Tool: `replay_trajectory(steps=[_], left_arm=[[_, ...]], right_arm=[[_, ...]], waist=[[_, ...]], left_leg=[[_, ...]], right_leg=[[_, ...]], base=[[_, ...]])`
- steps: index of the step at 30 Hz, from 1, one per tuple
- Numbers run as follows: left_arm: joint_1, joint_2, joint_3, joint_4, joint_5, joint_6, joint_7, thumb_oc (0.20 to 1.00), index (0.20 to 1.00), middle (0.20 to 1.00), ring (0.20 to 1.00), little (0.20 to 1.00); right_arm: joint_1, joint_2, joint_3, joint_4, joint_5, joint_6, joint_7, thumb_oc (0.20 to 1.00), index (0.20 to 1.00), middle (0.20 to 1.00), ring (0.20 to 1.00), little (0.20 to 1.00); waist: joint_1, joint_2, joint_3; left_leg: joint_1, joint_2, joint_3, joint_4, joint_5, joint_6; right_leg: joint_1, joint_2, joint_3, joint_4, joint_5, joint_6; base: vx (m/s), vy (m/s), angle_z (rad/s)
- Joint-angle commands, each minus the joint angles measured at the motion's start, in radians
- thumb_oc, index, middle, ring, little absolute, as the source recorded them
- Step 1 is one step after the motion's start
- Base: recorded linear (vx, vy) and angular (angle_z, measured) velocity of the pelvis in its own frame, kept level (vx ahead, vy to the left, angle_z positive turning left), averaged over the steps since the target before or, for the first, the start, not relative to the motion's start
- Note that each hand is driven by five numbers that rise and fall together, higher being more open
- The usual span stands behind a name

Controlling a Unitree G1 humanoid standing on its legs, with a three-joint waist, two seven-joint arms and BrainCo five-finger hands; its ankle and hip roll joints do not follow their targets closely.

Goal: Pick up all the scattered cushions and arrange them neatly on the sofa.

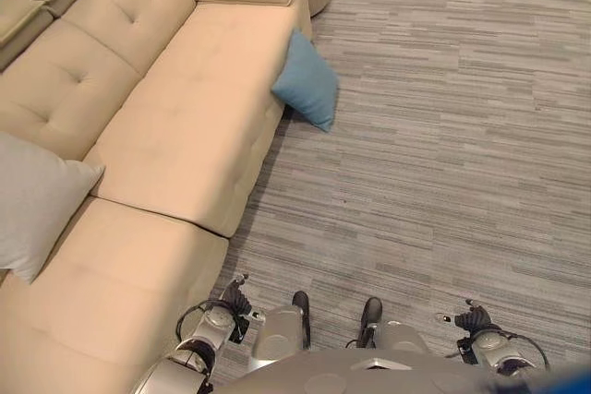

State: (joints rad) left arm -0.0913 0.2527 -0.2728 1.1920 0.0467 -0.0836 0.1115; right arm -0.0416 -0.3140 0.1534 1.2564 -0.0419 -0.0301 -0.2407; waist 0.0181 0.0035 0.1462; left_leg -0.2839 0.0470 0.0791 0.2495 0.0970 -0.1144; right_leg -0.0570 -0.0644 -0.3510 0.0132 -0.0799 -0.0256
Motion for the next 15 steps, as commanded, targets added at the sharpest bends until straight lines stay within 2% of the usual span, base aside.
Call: replay_trajectory(steps=[1, 3, 4, 5, 7, 8, 9, 10, 11, 12, 13, 15], left_arm=[[0.010, -0.027, 0.008, 0.008, -0.043, -0.005, -0.003, 1.000, 1.000, 1.000, 1.000, 1.000], [0.011, -0.025, 0.014, 0.006, -0.053, -0.008, -0.004, 1.000, 1.000, 1.000, 1.000, 1.000], [0.025, -0.022, 0.029, 0.007, -0.068, -0.007, -0.007, 1.000, 1.000, 1.000, 1.000, 1.000], [0.035, -0.025, 0.039, 0.013, -0.066, -0.003, -0.010, 1.000, 1.000, 1.000, 1.000, 1.000], [0.043, -0.024, 0.042, 0.015, -0.066, -0.003, -0.006, 1.000, 1.000, 1.000, 1.000, 1.000], [0.044, -0.020, 0.045, 0.017, -0.064, -0.004, -0.012, 1.000, 1.000, 1.000, 1.000, 1.000], [0.042, -0.014, 0.044, 0.016, -0.058, 0.001, -0.015, 1.000, 1.000, 1.000, 1.000, 1.000], [0.036, -0.005, 0.043, -0.003, -0.061, 0.000, -0.016, 1.000, 1.000, 1.000, 1.000, 1.000], [0.031, 0.000, 0.039, -0.014, -0.062, 0.000, -0.015, 1.000, 1.000, 1.000, 1.000, 1.000], [0.031, 0.000, 0.039, -0.014, -0.062, 0.001, -0.015, 1.000, 1.000, 1.000, 1.000, 1.000], [0.023, 0.007, 0.030, -0.029, -0.066, 0.001, -0.013, 1.000, 1.000, 1.000, 1.000, 1.000], [0.014, 0.008, 0.025, -0.038, -0.074, -0.001, -0.011, 1.000, 1.000, 1.000, 1.000, 1.000]], right_arm=[[0.012, -0.025, 0.001, 0.010, 0.039, -0.015, -0.025, 1.000, 1.000, 1.000, 1.000, 1.000], [0.012, -0.024, 0.001, 0.011, 0.040, -0.013, -0.028, 1.000, 1.000, 1.000, 1.000, 1.000], [0.017, -0.020, 0.003, 0.012, 0.033, -0.010, -0.023, 1.000, 1.000, 1.000, 1.000, 1.000], [0.021, -0.018, -0.001, 0.014, 0.028, -0.009, -0.020, 1.000, 1.000, 1.000, 1.000, 1.000], [0.020, -0.011, -0.001, 0.014, 0.024, -0.008, -0.020, 1.000, 1.000, 1.000, 1.000, 1.000], [0.023, -0.004, -0.003, 0.008, 0.021, -0.012, -0.014, 1.000, 1.000, 1.000, 1.000, 1.000], [0.021, -0.001, -0.006, 0.006, 0.019, -0.008, -0.003, 1.000, 1.000, 1.000, 1.000, 1.000], [0.012, 0.000, -0.005, -0.003, 0.018, -0.006, 0.006, 1.000, 1.000, 1.000, 1.000, 1.000], [0.005, -0.002, 0.000, -0.006, 0.017, -0.006, 0.008, 1.000, 1.000, 1.000, 1.000, 1.000], [0.004, -0.002, -0.001, -0.005, 0.017, -0.006, 0.008, 1.000, 1.000, 1.000, 1.000, 1.000], [-0.004, -0.003, 0.008, -0.011, 0.014, -0.004, 0.010, 1.000, 1.000, 1.000, 1.000, 1.000], [-0.011, -0.002, 0.017, -0.017, 0.010, -0.004, 0.010, 1.000, 1.000, 1.000, 1.000, 1.000]], waist=[[0.032, -0.013, 0.018], [0.042, -0.010, 0.018], [0.055, -0.003, 0.011], [0.056, -0.002, -0.002], [0.058, -0.016, -0.013], [0.064, -0.030, -0.028], [0.067, -0.041, -0.035], [0.056, -0.037, -0.023], [0.046, -0.032, -0.016], [0.046, -0.030, -0.018], [0.034, -0.013, -0.009], [0.030, -0.002, -0.001]], left_leg=[[-0.043, -0.052, 0.036, -0.113, -0.055, 0.044], [-0.051, -0.052, 0.035, -0.138, -0.039, 0.041], [-0.037, -0.047, 0.027, -0.181, -0.017, 0.043], [-0.028, -0.047, 0.018, -0.179, -0.014, 0.052], [-0.027, -0.056, 0.014, -0.157, -0.021, 0.061], [-0.011, -0.062, 0.026, -0.143, -0.045, 0.074], [0.015, -0.070, 0.037, -0.136, -0.075, 0.094], [0.054, -0.076, 0.039, -0.136, -0.106, 0.118], [0.071, -0.077, 0.037, -0.140, -0.116, 0.130], [0.068, -0.075, 0.037, -0.140, -0.114, 0.130], [0.100, -0.072, 0.025, -0.147, -0.130, 0.146], [0.143, -0.074, 0.021, -0.158, -0.154, 0.149]], right_leg=[[0.059, 0.000, 0.058, -0.052, 0.051, 0.144], [0.071, 0.009, 0.065, -0.056, 0.041, 0.145], [0.097, 0.032, 0.087, -0.053, 0.013, 0.142], [0.111, 0.034, 0.092, -0.049, 0.000, 0.144], [0.128, 0.020, 0.101, -0.035, -0.013, 0.146], [0.139, 0.000, 0.104, -0.005, -0.029, 0.154], [0.117, -0.025, 0.116, 0.084, -0.020, 0.169], [0.038, -0.056, 0.134, 0.249, 0.018, 0.200], [-0.006, -0.061, 0.143, 0.331, 0.049, 0.206], [-0.009, -0.059, 0.143, 0.329, 0.052, 0.206], [-0.087, -0.059, 0.150, 0.438, 0.087, 0.205], [-0.143, -0.076, 0.123, 0.418, 0.077, 0.186]], base=[[0.25, -0.020, 0.01], [0.24, 0.010, 0.02], [0.38, 0.057, -0.51], [0.39, 0.068, -0.66], [0.33, 0.078, -0.38], [0.45, 0.129, -0.11], [0.49, 0.191, -0.39], [0.36, 0.169, -0.42], [0.19, 0.112, -0.40], [0.17, 0.081, -0.12], [0.18, 0.066, 0.08], [0.28, 0.019, 0.28]])
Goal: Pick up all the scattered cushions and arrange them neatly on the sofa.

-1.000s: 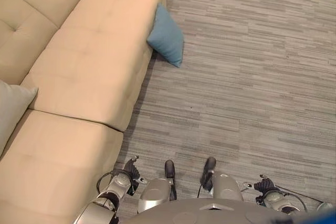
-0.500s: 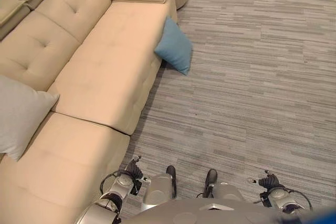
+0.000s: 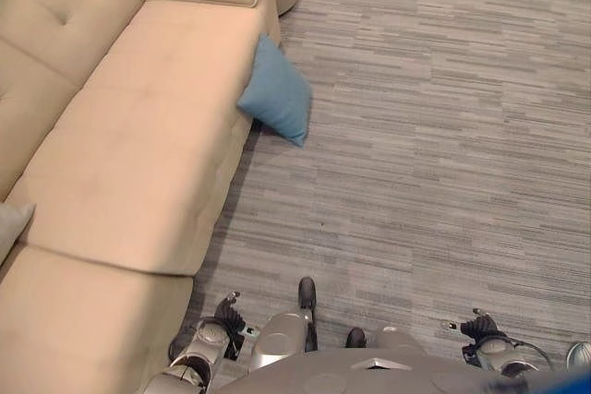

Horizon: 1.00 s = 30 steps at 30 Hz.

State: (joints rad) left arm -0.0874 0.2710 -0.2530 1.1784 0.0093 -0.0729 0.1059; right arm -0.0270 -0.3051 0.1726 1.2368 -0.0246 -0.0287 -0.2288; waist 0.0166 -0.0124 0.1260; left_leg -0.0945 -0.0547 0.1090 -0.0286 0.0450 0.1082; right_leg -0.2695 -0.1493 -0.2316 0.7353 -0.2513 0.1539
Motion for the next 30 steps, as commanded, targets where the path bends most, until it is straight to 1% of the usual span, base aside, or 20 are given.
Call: replay_trajectory(steps=[1, 3, 7, 9, 11, 12, 13, 14, 15, 16, 18, 20, 21, 22, 23, 25, 27, 28, 29, 30], left_arm=[[0.006, -0.012, 0.003, -0.027, -0.037, -0.012, -0.006, 1.000, 1.000, 1.000, 1.000, 1.000], [0.005, -0.013, 0.002, -0.025, -0.037, -0.013, -0.007, 1.000, 1.000, 1.000, 1.000, 1.000], [-0.013, -0.024, 0.005, 0.004, -0.041, -0.019, -0.001, 1.000, 1.000, 1.000, 1.000, 1.000], [-0.019, -0.025, 0.000, 0.015, -0.033, -0.022, -0.003, 1.000, 1.000, 1.000, 1.000, 1.000], [-0.010, -0.040, 0.001, 0.025, -0.030, -0.024, -0.002, 1.000, 1.000, 1.000, 1.000, 1.000], [-0.010, -0.040, 0.001, 0.025, -0.030, -0.024, -0.002, 1.000, 1.000, 1.000, 1.000, 1.000], [-0.009, -0.045, 0.003, 0.023, -0.035, -0.023, -0.007, 1.000, 1.000, 1.000, 1.000, 1.000], [-0.010, -0.051, -0.002, 0.019, -0.038, -0.022, -0.013, 1.000, 1.000, 1.000, 1.000, 1.000], [-0.010, -0.051, -0.002, 0.019, -0.038, -0.022, -0.013, 1.000, 1.000, 1.000, 1.000, 1.000], [-0.016, -0.054, -0.008, 0.003, -0.049, -0.022, -0.018, 1.000, 1.000, 1.000, 1.000, 1.000], [-0.014, -0.057, -0.009, -0.007, -0.075, -0.023, -0.024, 1.000, 1.000, 1.000, 1.000, 1.000], [-0.011, -0.059, -0.008, -0.015, -0.093, -0.022, -0.027, 1.000, 1.000, 1.000, 1.000, 1.000], [-0.007, -0.064, -0.007, -0.010, -0.089, -0.023, -0.031, 1.000, 1.000, 1.000, 1.000, 1.000], [-0.001, -0.066, -0.005, -0.007, -0.086, -0.025, -0.030, 1.000, 1.000, 1.000, 1.000, 1.000], [0.000, -0.066, -0.005, -0.006, -0.086, -0.025, -0.030, 1.000, 1.000, 1.000, 1.000, 1.000], [0.010, -0.066, -0.003, -0.001, -0.090, -0.029, -0.032, 1.000, 1.000, 1.000, 1.000, 1.000], [0.027, -0.065, 0.010, 0.009, -0.091, -0.026, -0.035, 1.000, 1.000, 1.000, 1.000, 1.000], [0.040, -0.054, 0.031, 0.027, -0.089, -0.024, -0.035, 1.000, 1.000, 1.000, 1.000, 1.000], [0.040, -0.054, 0.031, 0.027, -0.089, -0.024, -0.035, 1.000, 1.000, 1.000, 1.000, 1.000], [0.041, -0.043, 0.036, 0.021, -0.097, -0.020, -0.038, 1.000, 1.000, 1.000, 1.000, 1.000]], right_arm=[[-0.028, -0.012, 0.003, 0.002, -0.012, -0.006, -0.001, 1.000, 1.000, 1.000, 1.000, 1.000], [-0.029, -0.013, 0.009, 0.002, -0.015, -0.005, 0.002, 1.000, 1.000, 1.000, 1.000, 1.000], [-0.029, -0.014, 0.025, 0.004, -0.028, 0.004, 0.004, 1.000, 1.000, 1.000, 1.000, 1.000], [-0.024, -0.018, 0.020, 0.012, -0.032, 0.007, 0.003, 1.000, 1.000, 1.000, 1.000, 1.000], [-0.013, -0.016, 0.016, 0.018, -0.025, -0.003, 0.001, 1.000, 1.000, 1.000, 1.000, 1.000], [-0.012, -0.016, 0.016, 0.018, -0.025, -0.003, 0.001, 1.000, 1.000, 1.000, 1.000, 1.000], [-0.014, -0.019, 0.012, 0.020, -0.017, -0.006, -0.001, 1.000, 1.000, 1.000, 1.000, 1.000], [-0.016, -0.022, 0.012, 0.019, -0.008, -0.010, -0.005, 1.000, 1.000, 1.000, 1.000, 1.000], [-0.017, -0.022, 0.012, 0.019, -0.007, -0.010, -0.005, 1.000, 1.000, 1.000, 1.000, 1.000], [-0.020, -0.023, 0.013, 0.020, 0.005, -0.010, -0.006, 1.000, 1.000, 1.000, 1.000, 1.000], [-0.016, -0.023, 0.012, 0.019, 0.020, -0.009, -0.004, 1.000, 1.000, 1.000, 1.000, 1.000], [-0.012, -0.023, 0.008, 0.010, 0.031, -0.014, -0.007, 1.000, 1.000, 1.000, 1.000, 1.000], [-0.008, -0.024, 0.016, 0.013, 0.020, -0.014, -0.009, 1.000, 1.000, 1.000, 1.000, 1.000], [-0.003, -0.025, 0.019, 0.015, 0.016, -0.015, -0.011, 1.000, 1.000, 1.000, 1.000, 1.000], [-0.002, -0.025, 0.019, 0.015, 0.016, -0.015, -0.011, 1.000, 1.000, 1.000, 1.000, 1.000], [0.003, -0.022, 0.021, 0.014, 0.011, -0.013, -0.012, 1.000, 1.000, 1.000, 1.000, 1.000], [0.010, -0.018, 0.023, 0.015, -0.001, -0.012, -0.004, 1.000, 1.000, 1.000, 1.000, 1.000], [0.010, -0.009, 0.024, 0.020, -0.022, -0.010, 0.003, 1.000, 1.000, 1.000, 1.000, 1.000], [0.011, -0.009, 0.024, 0.020, -0.022, -0.010, 0.003, 1.000, 1.000, 1.000, 1.000, 1.000], [0.007, -0.005, 0.026, 0.019, -0.033, -0.005, 0.012, 1.000, 1.000, 1.000, 1.000, 1.000]], waist=[[0.026, 0.014, 0.021], [0.018, 0.013, 0.024], [-0.017, 0.001, 0.026], [-0.026, -0.007, 0.019], [-0.033, -0.013, -0.001], [-0.034, -0.013, 0.000], [-0.033, -0.014, -0.002], [-0.027, -0.023, 0.009], [-0.028, -0.022, 0.008], [-0.018, -0.029, 0.025], [-0.011, -0.036, 0.031], [0.000, -0.039, 0.032], [0.015, -0.030, 0.029], [0.031, -0.012, 0.027], [0.031, -0.013, 0.028], [0.052, 0.001, 0.028], [0.060, 0.001, 0.017], [0.089, -0.022, -0.010], [0.091, -0.022, -0.010], [0.098, -0.029, -0.013]], left_leg=[[-0.024, 0.023, -0.013, 0.116, -0.115, -0.075], [-0.004, 0.021, -0.019, 0.113, -0.125, -0.078], [0.076, 0.005, -0.063, 0.088, -0.163, -0.098], [0.102, 0.001, -0.083, 0.081, -0.178, -0.108], [0.122, 0.022, -0.085, 0.105, -0.196, -0.132], [0.122, 0.022, -0.086, 0.107, -0.198, -0.133], [0.107, 0.029, -0.084, 0.154, -0.199, -0.149], [0.037, 0.049, -0.077, 0.318, -0.149, -0.173], [0.031, 0.051, -0.079, 0.327, -0.153, -0.174], [-0.049, 0.069, -0.079, 0.476, -0.097, -0.185], [-0.091, 0.081, -0.058, 0.514, -0.087, -0.175], [-0.125, 0.072, -0.046, 0.473, -0.112, -0.164], [-0.159, 0.066, -0.028, 0.317, -0.096, -0.162], [-0.186, 0.065, -0.021, 0.195, -0.007, -0.177], [-0.180, 0.063, -0.020, 0.188, -0.004, -0.177], [-0.202, 0.059, -0.016, 0.105, 0.060, -0.192], [-0.183, 0.053, -0.025, 0.083, 0.055, -0.180], [-0.174, 0.028, -0.042, 0.143, 0.003, -0.148], [-0.174, 0.028, -0.040, 0.144, 0.002, -0.147], [-0.140, 0.012, -0.039, 0.154, -0.036, -0.121]], right_leg=[[0.064, 0.000, -0.014, -0.361, 0.235, -0.003], [0.065, 0.002, -0.020, -0.407, 0.235, -0.006], [0.008, 0.019, 0.018, -0.637, 0.318, 0.019], [0.015, 0.020, 0.032, -0.675, 0.336, 0.028], [0.052, 0.020, 0.030, -0.688, 0.343, 0.013], [0.053, 0.021, 0.029, -0.689, 0.343, 0.012], [0.072, 0.023, 0.021, -0.697, 0.337, 0.005], [0.114, 0.025, 0.012, -0.713, 0.322, -0.017], [0.113, 0.026, 0.010, -0.714, 0.322, -0.018], [0.155, 0.037, 0.000, -0.740, 0.303, -0.040], [0.188, 0.044, -0.004, -0.754, 0.286, -0.054], [0.217, 0.052, -0.003, -0.771, 0.274, -0.051], [0.246, 0.067, -0.016, -0.787, 0.255, -0.039], [0.278, 0.095, -0.018, -0.797, 0.234, -0.037], [0.281, 0.093, -0.018, -0.797, 0.233, -0.037], [0.324, 0.117, -0.006, -0.796, 0.198, -0.038], [0.348, 0.125, 0.008, -0.784, 0.173, -0.039], [0.366, 0.090, 0.017, -0.700, 0.144, -0.023], [0.365, 0.089, 0.018, -0.698, 0.142, -0.023], [0.322, 0.059, 0.023, -0.563, 0.160, 0.004]], base=[[0.21, -0.039, 0.13], [0.21, -0.065, 0.12], [0.34, -0.168, 0.24], [0.26, -0.216, 0.34], [0.30, -0.265, 0.76], [0.23, -0.237, 0.71], [0.14, -0.265, 0.53], [0.14, -0.265, 0.22], [0.15, -0.347, 0.06], [0.13, -0.242, 0.05], [0.20, -0.228, 0.09], [0.32, -0.121, -0.11], [0.53, -0.077, -0.12], [0.45, -0.053, -0.10], [0.30, 0.001, -0.08], [0.38, 0.041, -0.21], [0.48, 0.116, -0.39], [0.38, 0.125, -0.75], [0.54, 0.207, -0.82], [0.22, 0.136, -0.64]])
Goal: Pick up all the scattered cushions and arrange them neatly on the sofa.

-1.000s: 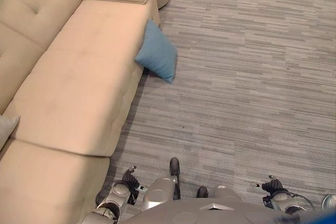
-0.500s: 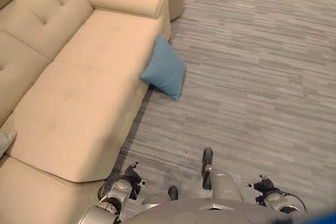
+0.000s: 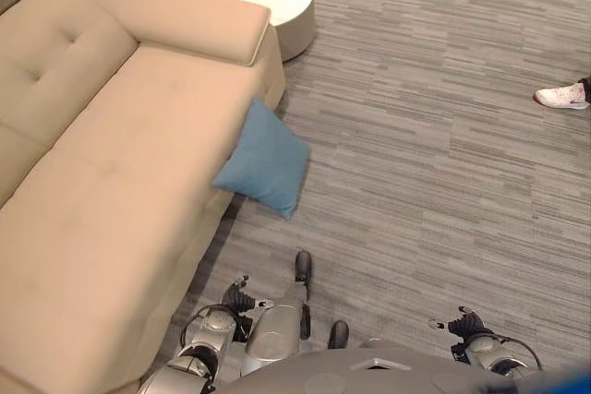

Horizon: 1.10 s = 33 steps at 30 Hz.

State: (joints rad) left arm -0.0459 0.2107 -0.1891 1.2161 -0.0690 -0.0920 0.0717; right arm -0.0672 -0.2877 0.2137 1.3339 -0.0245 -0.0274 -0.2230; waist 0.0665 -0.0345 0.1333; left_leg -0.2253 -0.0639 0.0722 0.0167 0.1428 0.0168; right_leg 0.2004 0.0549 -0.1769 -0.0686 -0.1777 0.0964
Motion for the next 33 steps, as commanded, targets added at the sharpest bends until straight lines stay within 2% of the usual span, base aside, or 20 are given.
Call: replay_trajectory(steps=[1, 3, 5, 7, 9, 11, 12, 13, 14, 16, 17, 19, 20, 21, 22, 24, 26, 27, 32, 33], left_arm=[[-0.004, 0.026, -0.026, -0.026, -0.022, -0.001, -0.002, 1.000, 1.000, 1.000, 1.000, 1.000], [-0.017, 0.039, -0.028, -0.044, -0.029, -0.001, 0.003, 1.000, 1.000, 1.000, 1.000, 1.000], [-0.019, 0.048, -0.028, -0.055, -0.036, -0.004, 0.008, 1.000, 1.000, 1.000, 1.000, 1.000], [-0.024, 0.046, -0.030, -0.059, -0.042, -0.007, 0.010, 1.000, 1.000, 1.000, 1.000, 1.000], [-0.028, 0.047, -0.032, -0.058, -0.040, -0.010, 0.008, 1.000, 1.000, 1.000, 1.000, 1.000], [-0.028, 0.039, -0.029, -0.029, -0.026, -0.014, 0.010, 1.000, 1.000, 1.000, 1.000, 1.000], [-0.028, 0.038, -0.029, -0.029, -0.026, -0.014, 0.010, 1.000, 1.000, 1.000, 1.000, 1.000], [-0.025, 0.033, -0.026, -0.004, -0.008, -0.015, 0.005, 1.000, 1.000, 1.000, 1.000, 1.000], [-0.019, 0.028, -0.024, 0.005, -0.001, -0.015, 0.007, 1.000, 1.000, 1.000, 1.000, 1.000], [-0.013, 0.024, -0.023, 0.012, 0.002, -0.014, 0.004, 1.000, 1.000, 1.000, 1.000, 1.000], [-0.011, 0.017, -0.025, 0.011, 0.006, -0.011, -0.002, 1.000, 1.000, 1.000, 1.000, 1.000], [-0.017, 0.010, -0.038, 0.005, 0.014, -0.010, -0.006, 1.000, 1.000, 1.000, 1.000, 1.000], [-0.018, 0.010, -0.038, 0.005, 0.014, -0.010, -0.006, 1.000, 1.000, 1.000, 1.000, 1.000], [-0.028, 0.005, -0.050, -0.014, 0.007, -0.010, -0.012, 1.000, 1.000, 1.000, 1.000, 1.000], [-0.028, 0.005, -0.050, -0.014, 0.007, -0.010, -0.012, 1.000, 1.000, 1.000, 1.000, 1.000], [-0.034, 0.009, -0.052, -0.027, -0.005, -0.013, -0.013, 1.000, 1.000, 1.000, 1.000, 1.000], [-0.036, 0.008, -0.057, -0.031, -0.020, -0.013, -0.012, 1.000, 1.000, 1.000, 1.000, 1.000], [-0.031, 0.003, -0.056, -0.022, -0.015, -0.009, -0.008, 1.000, 1.000, 1.000, 1.000, 1.000], [-0.020, 0.007, -0.044, -0.010, -0.003, -0.008, -0.005, 1.000, 1.000, 1.000, 1.000, 1.000], [-0.017, 0.008, -0.037, -0.006, -0.005, -0.005, -0.007, 1.000, 1.000, 1.000, 1.000, 1.000]], right_arm=[[0.041, -0.022, -0.015, -0.083, -0.034, -0.005, 0.010, 1.000, 1.000, 1.000, 1.000, 1.000], [0.029, -0.024, -0.012, -0.095, -0.033, -0.005, 0.011, 1.000, 1.000, 1.000, 1.000, 1.000], [0.021, -0.024, -0.008, -0.108, -0.034, -0.005, 0.013, 1.000, 1.000, 1.000, 1.000, 1.000], [0.016, -0.023, -0.005, -0.109, -0.035, -0.007, 0.012, 1.000, 1.000, 1.000, 1.000, 1.000], [0.011, -0.025, 0.000, -0.111, -0.034, -0.008, 0.016, 1.000, 1.000, 1.000, 1.000, 1.000], [0.006, -0.031, 0.003, -0.117, -0.034, -0.002, 0.018, 1.000, 1.000, 1.000, 1.000, 1.000], [0.006, -0.031, 0.003, -0.117, -0.034, -0.002, 0.018, 1.000, 1.000, 1.000, 1.000, 1.000], [0.008, -0.033, 0.003, -0.117, -0.041, -0.001, 0.019, 1.000, 1.000, 1.000, 1.000, 1.000], [0.012, -0.033, 0.004, -0.116, -0.041, -0.003, 0.020, 1.000, 1.000, 1.000, 1.000, 1.000], [0.018, -0.032, 0.007, -0.116, -0.043, -0.005, 0.021, 1.000, 1.000, 1.000, 1.000, 1.000], [0.025, -0.030, 0.008, -0.112, -0.033, -0.012, 0.023, 1.000, 1.000, 1.000, 1.000, 1.000], [0.020, -0.034, 0.004, -0.111, -0.009, -0.018, 0.018, 1.000, 1.000, 1.000, 1.000, 1.000], [0.020, -0.034, 0.004, -0.111, -0.008, -0.018, 0.018, 1.000, 1.000, 1.000, 1.000, 1.000], [0.021, -0.040, 0.005, -0.110, 0.006, -0.018, 0.015, 1.000, 1.000, 1.000, 1.000, 1.000], [0.021, -0.040, 0.005, -0.109, 0.006, -0.018, 0.015, 1.000, 1.000, 1.000, 1.000, 1.000], [0.022, -0.041, 0.005, -0.103, 0.011, -0.018, 0.016, 1.000, 1.000, 1.000, 1.000, 1.000], [0.028, -0.039, 0.007, -0.092, 0.014, -0.015, 0.013, 1.000, 1.000, 1.000, 1.000, 1.000], [0.038, -0.044, 0.003, -0.087, 0.013, -0.019, 0.007, 1.000, 1.000, 1.000, 1.000, 1.000], [0.043, -0.040, -0.003, -0.090, 0.021, -0.019, 0.001, 1.000, 1.000, 1.000, 1.000, 1.000], [0.042, -0.038, -0.005, -0.090, 0.023, -0.019, 0.005, 1.000, 1.000, 1.000, 1.000, 1.000]], waist=[[0.040, -0.005, -0.014], [0.021, 0.009, -0.003], [0.011, 0.023, 0.001], [0.007, 0.028, -0.003], [-0.003, 0.029, -0.002], [-0.028, 0.016, 0.000], [-0.028, 0.018, 0.001], [-0.037, 0.010, 0.000], [-0.041, 0.005, -0.005], [-0.041, 0.002, -0.012], [-0.040, -0.002, -0.022], [-0.044, -0.008, -0.017], [-0.046, -0.007, -0.017], [-0.041, -0.013, -0.003], [-0.042, -0.011, -0.003], [-0.036, -0.019, 0.009], [-0.028, -0.024, 0.013], [-0.025, -0.031, 0.008], [-0.022, -0.024, -0.004], [-0.020, -0.019, -0.012]], left_leg=[[0.008, 0.019, -0.006, 0.111, -0.147, -0.017], [0.032, 0.018, -0.019, 0.114, -0.164, 0.002], [0.072, 0.016, -0.024, 0.101, -0.187, 0.012], [0.107, 0.016, -0.025, 0.085, -0.202, 0.011], [0.137, 0.012, -0.033, 0.068, -0.212, 0.004], [0.199, 0.000, -0.060, 0.044, -0.237, -0.013], [0.201, 0.001, -0.061, 0.044, -0.239, -0.014], [0.235, -0.002, -0.079, 0.041, -0.262, -0.025], [0.246, -0.003, -0.083, 0.041, -0.272, -0.028], [0.259, 0.003, -0.091, 0.042, -0.283, -0.032], [0.258, 0.028, -0.111, 0.071, -0.292, -0.057], [0.209, 0.047, -0.107, 0.172, -0.272, -0.083], [0.204, 0.048, -0.108, 0.179, -0.276, -0.083], [0.126, 0.067, -0.095, 0.317, -0.228, -0.095], [0.122, 0.068, -0.096, 0.324, -0.231, -0.095], [0.068, 0.077, -0.083, 0.411, -0.185, -0.094], [0.036, 0.080, -0.052, 0.411, -0.187, -0.082], [0.016, 0.061, -0.004, 0.332, -0.226, -0.063], [-0.029, 0.079, 0.113, 0.237, -0.167, -0.061], [-0.009, 0.084, 0.134, 0.201, -0.170, -0.055]], right_leg=[[-0.206, -0.159, -0.025, 0.348, 0.124, 0.078], [-0.309, -0.164, -0.013, 0.500, 0.183, 0.094], [-0.353, -0.189, -0.035, 0.531, 0.189, 0.084], [-0.369, -0.218, -0.081, 0.452, 0.168, 0.065], [-0.376, -0.227, -0.099, 0.356, 0.173, 0.061], [-0.423, -0.237, -0.085, 0.143, 0.260, 0.090], [-0.420, -0.235, -0.086, 0.140, 0.260, 0.090], [-0.430, -0.238, -0.074, 0.095, 0.297, 0.106], [-0.422, -0.236, -0.066, 0.086, 0.309, 0.106], [-0.410, -0.232, -0.059, 0.085, 0.309, 0.101], [-0.387, -0.216, -0.049, 0.084, 0.295, 0.084], [-0.349, -0.198, -0.046, 0.065, 0.271, 0.064], [-0.349, -0.197, -0.048, 0.064, 0.271, 0.063], [-0.310, -0.184, -0.053, 0.042, 0.247, 0.036], [-0.310, -0.182, -0.055, 0.041, 0.247, 0.035], [-0.270, -0.168, -0.064, 0.025, 0.232, 0.014], [-0.241, -0.162, -0.078, 0.009, 0.222, 0.007], [-0.220, -0.156, -0.091, -0.002, 0.206, 0.015], [-0.190, -0.135, -0.121, 0.003, 0.162, 0.013], [-0.184, -0.127, -0.123, 0.011, 0.149, 0.012]], base=[[0.24, 0.171, -0.32], [0.14, 0.113, -0.03], [0.21, 0.067, 0.45], [0.25, -0.019, 0.32], [0.29, -0.098, 0.23], [0.37, -0.188, 0.22], [0.36, -0.242, 0.50], [0.27, -0.210, 0.59], [0.35, -0.283, 0.74], [0.19, -0.223, 0.39], [0.19, -0.330, 0.21], [0.12, -0.301, 0.29], [0.01, -0.214, 0.53], [0.00, -0.125, 0.48], [0.03, -0.202, 0.41], [0.06, -0.144, 0.21], [0.19, -0.150, 0.22], [0.27, -0.126, 0.47], [0.18, 0.000, 0.29], [0.38, 0.138, 0.27]])
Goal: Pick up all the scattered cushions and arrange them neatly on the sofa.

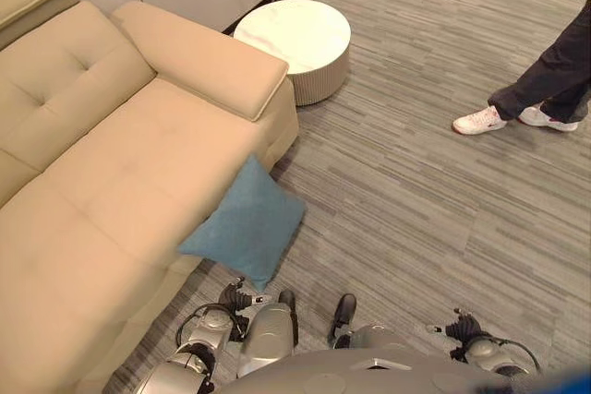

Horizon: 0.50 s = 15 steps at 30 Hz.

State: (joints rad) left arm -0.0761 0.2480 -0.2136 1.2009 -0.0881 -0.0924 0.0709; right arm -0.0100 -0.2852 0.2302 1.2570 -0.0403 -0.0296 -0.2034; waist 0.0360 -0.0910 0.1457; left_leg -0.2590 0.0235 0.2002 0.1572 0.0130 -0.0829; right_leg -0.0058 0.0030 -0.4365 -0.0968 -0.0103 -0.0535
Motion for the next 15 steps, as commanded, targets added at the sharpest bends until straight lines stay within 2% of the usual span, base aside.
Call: replay_trajectory(steps=[1, 5, 6, 7, 9, 11, 13, 14, 15], left_arm=[[0.022, -0.022, 0.000, 0.020, 0.012, 0.000, -0.007, 1.000, 1.000, 1.000, 1.000, 1.000], [0.012, -0.007, 0.003, 0.016, 0.010, 0.001, -0.008, 1.000, 1.000, 1.000, 1.000, 1.000], [-0.001, 0.011, 0.002, -0.003, 0.005, 0.001, -0.006, 1.000, 1.000, 1.000, 1.000, 1.000], [-0.002, 0.014, 0.001, -0.011, 0.003, -0.001, -0.005, 1.000, 1.000, 1.000, 1.000, 1.000], [-0.006, 0.017, -0.004, -0.024, -0.007, -0.007, 0.000, 1.000, 1.000, 1.000, 1.000, 1.000], [-0.007, 0.016, -0.009, -0.027, -0.009, -0.010, -0.001, 1.000, 1.000, 1.000, 1.000, 1.000], [-0.012, 0.011, -0.015, -0.020, -0.007, -0.015, 0.002, 1.000, 1.000, 1.000, 1.000, 1.000], [-0.019, 0.000, -0.028, -0.003, 0.005, -0.017, 0.000, 1.000, 1.000, 1.000, 1.000, 1.000], [-0.023, -0.008, -0.036, 0.008, 0.014, -0.020, 0.000, 1.000, 1.000, 1.000, 1.000, 1.000]], right_arm=[[-0.019, -0.031, -0.018, -0.007, 0.025, -0.011, -0.010, 1.000, 1.000, 1.000, 1.000, 1.000], [-0.023, -0.028, -0.025, -0.014, 0.009, -0.010, -0.005, 1.000, 1.000, 1.000, 1.000, 1.000], [-0.031, -0.027, -0.025, -0.025, 0.008, -0.012, 0.000, 1.000, 1.000, 1.000, 1.000, 1.000], [-0.031, -0.025, -0.024, -0.028, 0.010, -0.012, 0.002, 1.000, 1.000, 1.000, 1.000, 1.000], [-0.034, -0.024, -0.020, -0.032, 0.012, -0.013, 0.003, 1.000, 1.000, 1.000, 1.000, 1.000], [-0.037, -0.025, -0.014, -0.031, 0.012, -0.013, 0.005, 1.000, 1.000, 1.000, 1.000, 1.000], [-0.041, -0.026, -0.006, -0.030, 0.011, -0.012, 0.004, 1.000, 1.000, 1.000, 1.000, 1.000], [-0.038, -0.028, -0.004, -0.026, 0.016, -0.010, 0.004, 1.000, 1.000, 1.000, 1.000, 1.000], [-0.036, -0.027, -0.004, -0.024, 0.019, -0.009, 0.004, 1.000, 1.000, 1.000, 1.000, 1.000]], waist=[[0.027, 0.034, -0.026], [0.035, 0.028, -0.038], [0.024, 0.035, -0.030], [0.020, 0.038, -0.028], [0.016, 0.047, -0.031], [0.013, 0.051, -0.030], [0.002, 0.053, -0.025], [-0.022, 0.054, -0.018], [-0.034, 0.055, -0.014]], left_leg=[[0.064, -0.012, -0.017, 0.030, -0.049, 0.055], [0.102, -0.036, -0.029, 0.006, -0.081, 0.079], [0.133, -0.047, -0.052, -0.003, -0.099, 0.098], [0.147, -0.051, -0.065, -0.008, -0.104, 0.102], [0.169, -0.058, -0.092, -0.024, -0.107, 0.105], [0.189, -0.066, -0.117, -0.042, -0.106, 0.103], [0.207, -0.080, -0.153, -0.056, -0.105, 0.101], [0.239, -0.098, -0.212, -0.076, -0.105, 0.094], [0.250, -0.106, -0.245, -0.083, -0.105, 0.088]], right_leg=[[0.039, -0.082, 0.130, 0.106, -0.045, 0.166], [0.011, -0.128, 0.111, 0.245, -0.062, 0.193], [-0.070, -0.150, 0.130, 0.424, -0.033, 0.219], [-0.098, -0.152, 0.150, 0.461, -0.018, 0.223], [-0.131, -0.149, 0.172, 0.457, -0.007, 0.211], [-0.140, -0.147, 0.183, 0.401, -0.013, 0.203], [-0.169, -0.128, 0.226, 0.336, 0.002, 0.204], [-0.203, -0.086, 0.332, 0.247, 0.027, 0.218], [-0.214, -0.069, 0.390, 0.217, 0.043, 0.225]], base=[[0.37, 0.159, 0.18], [0.23, 0.157, 0.08], [0.25, 0.172, 0.23], [0.27, 0.139, 0.43], [0.19, 0.021, 0.87], [0.19, -0.028, 0.88], [0.25, -0.076, 0.56], [0.31, -0.113, 0.86], [0.40, -0.199, 1.81]])
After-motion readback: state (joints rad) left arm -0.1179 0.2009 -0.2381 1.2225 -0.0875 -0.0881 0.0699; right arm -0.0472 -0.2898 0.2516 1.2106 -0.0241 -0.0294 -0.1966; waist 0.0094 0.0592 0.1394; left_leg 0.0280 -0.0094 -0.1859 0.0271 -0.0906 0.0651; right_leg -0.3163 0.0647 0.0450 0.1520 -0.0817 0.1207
